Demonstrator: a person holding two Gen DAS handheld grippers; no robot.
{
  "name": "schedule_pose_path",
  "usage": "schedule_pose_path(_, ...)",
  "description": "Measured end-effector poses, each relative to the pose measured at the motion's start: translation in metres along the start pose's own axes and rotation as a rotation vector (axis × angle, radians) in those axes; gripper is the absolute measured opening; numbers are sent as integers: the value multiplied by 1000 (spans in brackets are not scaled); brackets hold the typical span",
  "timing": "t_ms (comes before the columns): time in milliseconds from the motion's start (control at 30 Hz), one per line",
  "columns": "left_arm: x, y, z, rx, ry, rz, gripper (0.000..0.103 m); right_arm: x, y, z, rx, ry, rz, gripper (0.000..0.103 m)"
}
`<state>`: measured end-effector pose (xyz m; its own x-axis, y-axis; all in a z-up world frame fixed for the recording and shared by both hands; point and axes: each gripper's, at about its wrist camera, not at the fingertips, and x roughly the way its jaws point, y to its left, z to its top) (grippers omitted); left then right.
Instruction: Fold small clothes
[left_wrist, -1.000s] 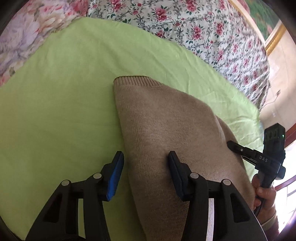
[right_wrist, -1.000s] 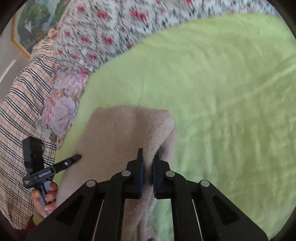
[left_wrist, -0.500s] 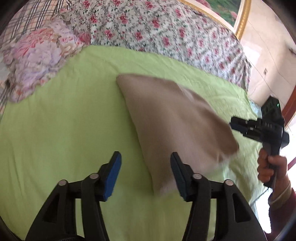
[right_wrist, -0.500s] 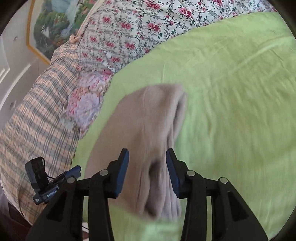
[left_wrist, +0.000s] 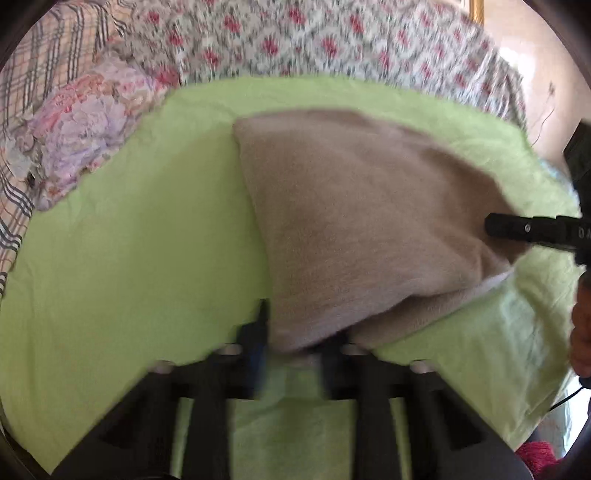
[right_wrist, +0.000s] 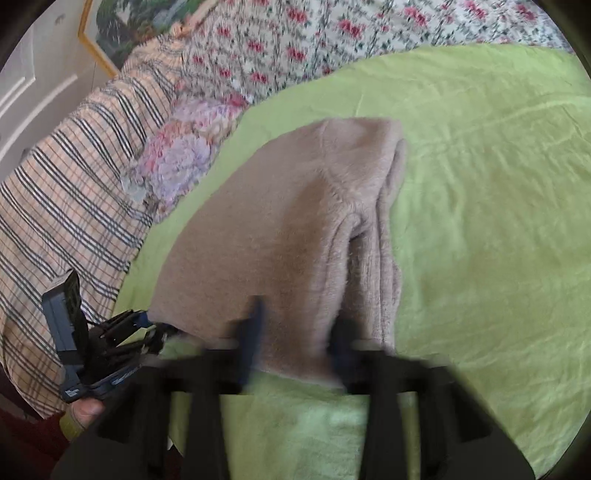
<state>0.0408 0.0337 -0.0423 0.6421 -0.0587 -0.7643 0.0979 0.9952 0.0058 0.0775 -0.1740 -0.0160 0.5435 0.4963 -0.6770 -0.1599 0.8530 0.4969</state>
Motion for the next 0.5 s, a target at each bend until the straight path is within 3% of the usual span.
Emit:
schedule_pose_path(67, -11, -2, -1, -19, -40, 55, 10, -24, -2, 4, 9, -73, 58, 5)
schedule_pose_path(100, -17, -5, -2, -18, -57, 77, 10, -31, -3, 5, 4, -87, 48, 5)
schedule_pose_path(300, -10, -9, -11, -45, -13, 89, 7, -7, -21, -9, -31, 44, -109, 5)
schedule_pose_path(500, -5, 15, -10, -171, 37, -20, 8, 6, -15, -15, -85, 63, -196, 5)
